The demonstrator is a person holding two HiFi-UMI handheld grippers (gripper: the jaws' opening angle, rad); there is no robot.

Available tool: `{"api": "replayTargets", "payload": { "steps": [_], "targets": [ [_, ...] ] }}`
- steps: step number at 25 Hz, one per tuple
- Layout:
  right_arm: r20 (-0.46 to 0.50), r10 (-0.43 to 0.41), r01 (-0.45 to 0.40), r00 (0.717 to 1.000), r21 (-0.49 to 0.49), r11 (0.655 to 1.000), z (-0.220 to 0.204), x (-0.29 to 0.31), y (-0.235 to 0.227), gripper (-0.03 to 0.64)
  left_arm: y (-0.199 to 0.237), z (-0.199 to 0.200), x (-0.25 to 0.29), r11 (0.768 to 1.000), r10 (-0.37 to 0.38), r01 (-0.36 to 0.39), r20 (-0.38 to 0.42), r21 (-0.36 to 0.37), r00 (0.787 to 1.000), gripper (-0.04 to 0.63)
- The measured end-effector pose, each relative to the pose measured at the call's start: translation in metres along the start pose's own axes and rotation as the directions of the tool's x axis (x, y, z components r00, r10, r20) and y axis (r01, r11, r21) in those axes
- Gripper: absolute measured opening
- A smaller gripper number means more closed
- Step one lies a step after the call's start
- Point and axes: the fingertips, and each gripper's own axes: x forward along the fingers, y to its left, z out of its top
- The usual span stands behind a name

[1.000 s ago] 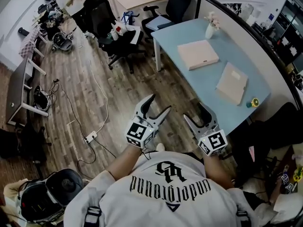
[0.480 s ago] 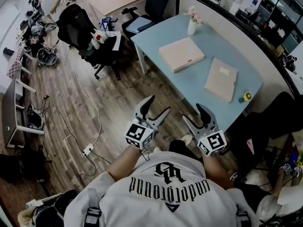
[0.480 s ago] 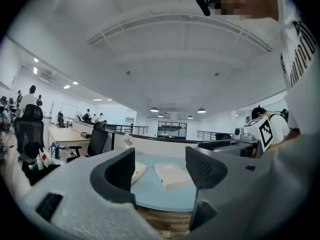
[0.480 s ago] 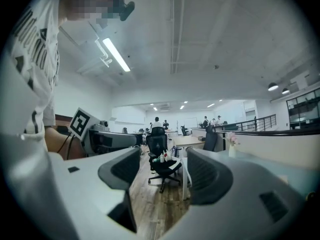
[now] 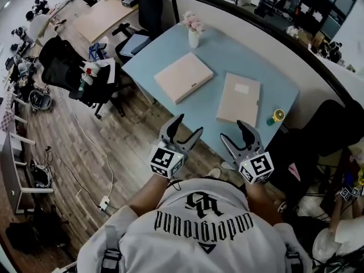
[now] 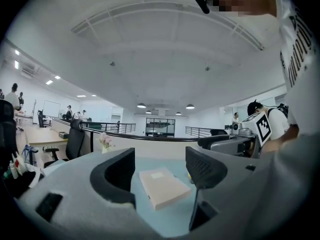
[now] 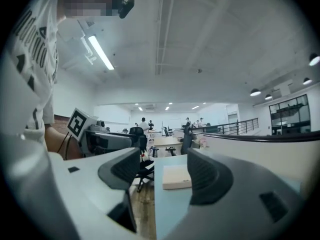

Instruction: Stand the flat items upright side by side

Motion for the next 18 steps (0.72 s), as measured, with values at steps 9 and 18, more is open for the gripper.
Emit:
{"api": "replayTargets", "payload": {
  "steps": [9,18],
  "targets": [
    [-0.028,-0.168,0.169,0.985,0.043,0.985,-0.012,-0.048,-0.116,0.295,-0.050,-0.005,0.122,0.988,-0.156,0.156,-0.054,0.004,0.986,0.327],
    [-0.153,-0.243,0.263,0.958,0.132,0.956,-0.058,-0.050,-0.187,0.293,-0.050,-0.048,0.209,0.974,-0.225,0.217,-0.171,-0.064,0.959,0.327]
  ]
}}
